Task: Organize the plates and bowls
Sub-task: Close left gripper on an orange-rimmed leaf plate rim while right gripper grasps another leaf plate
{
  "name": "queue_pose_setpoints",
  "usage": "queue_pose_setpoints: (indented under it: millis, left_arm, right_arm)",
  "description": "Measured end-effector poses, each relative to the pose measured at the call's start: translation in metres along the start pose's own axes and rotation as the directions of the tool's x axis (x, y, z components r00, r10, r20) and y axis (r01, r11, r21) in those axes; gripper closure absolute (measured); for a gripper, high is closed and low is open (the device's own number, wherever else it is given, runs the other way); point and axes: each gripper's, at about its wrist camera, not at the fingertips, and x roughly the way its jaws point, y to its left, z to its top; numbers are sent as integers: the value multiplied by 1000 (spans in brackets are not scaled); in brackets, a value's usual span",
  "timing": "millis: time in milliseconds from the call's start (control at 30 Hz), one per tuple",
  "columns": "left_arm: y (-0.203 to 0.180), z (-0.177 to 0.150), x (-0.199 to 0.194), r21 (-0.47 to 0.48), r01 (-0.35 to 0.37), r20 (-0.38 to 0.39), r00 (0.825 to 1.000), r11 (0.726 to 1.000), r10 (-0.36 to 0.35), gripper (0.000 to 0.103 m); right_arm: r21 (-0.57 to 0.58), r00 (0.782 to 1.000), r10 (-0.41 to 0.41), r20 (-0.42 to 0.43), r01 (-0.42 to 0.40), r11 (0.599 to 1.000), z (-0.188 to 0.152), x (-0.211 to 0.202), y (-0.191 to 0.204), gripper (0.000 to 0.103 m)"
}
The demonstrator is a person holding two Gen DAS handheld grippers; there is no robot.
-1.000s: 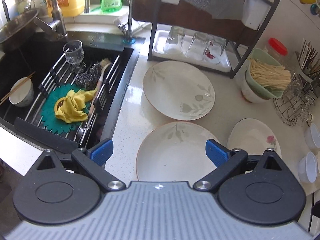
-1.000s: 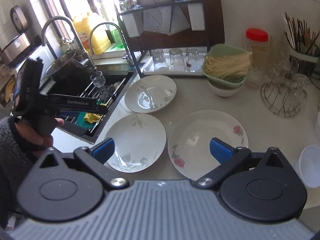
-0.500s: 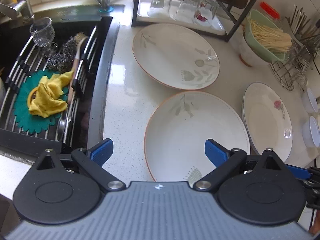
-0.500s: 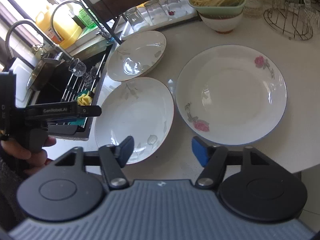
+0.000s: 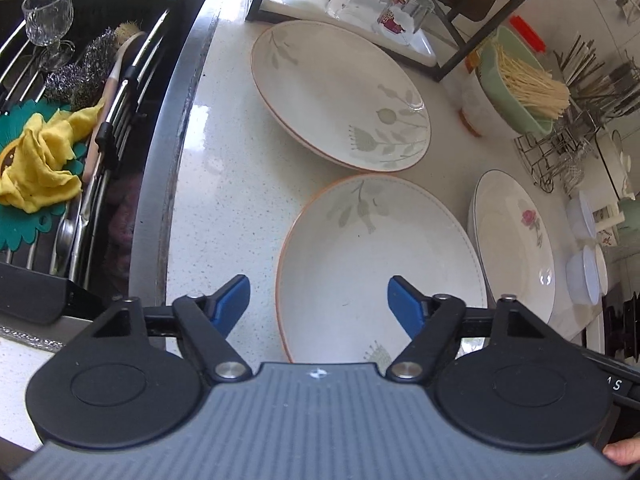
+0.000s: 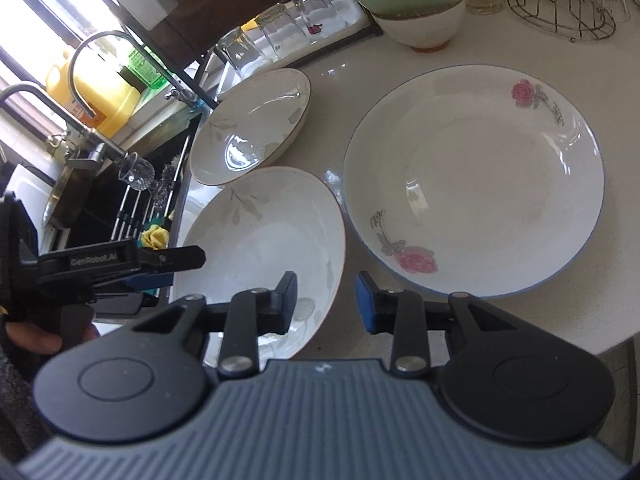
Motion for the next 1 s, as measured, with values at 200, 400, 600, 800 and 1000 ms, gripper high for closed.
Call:
queue_pose_setpoints:
  millis: [200, 400, 600, 800, 1000]
  left_arm:
    - [2, 2, 7, -5, 1, -22, 1000, 1000, -1, 54]
    - [9, 5, 9, -25, -14, 14, 1000, 1000, 14, 75]
    - [12, 8, 11, -20, -20, 8, 1000, 1000, 20, 84]
    - [12, 9, 11, -23, -18, -24, 1000, 1000, 17, 88]
    - [5, 12, 0, 7, 8, -46, 999, 1000, -7, 89]
  right_arm:
    - [37, 1000, -3, -13, 3, 999, 1, 10, 0, 76]
    - [9, 998, -51, -32, 51, 999, 2, 21, 3, 90]
    - [31, 999, -45, -24, 46, 998, 0, 27, -1, 94]
    - [105, 999, -28, -44, 32, 994, 1, 27, -7, 94]
    - [157, 998, -3, -64, 13, 988, 1, 16, -10, 93]
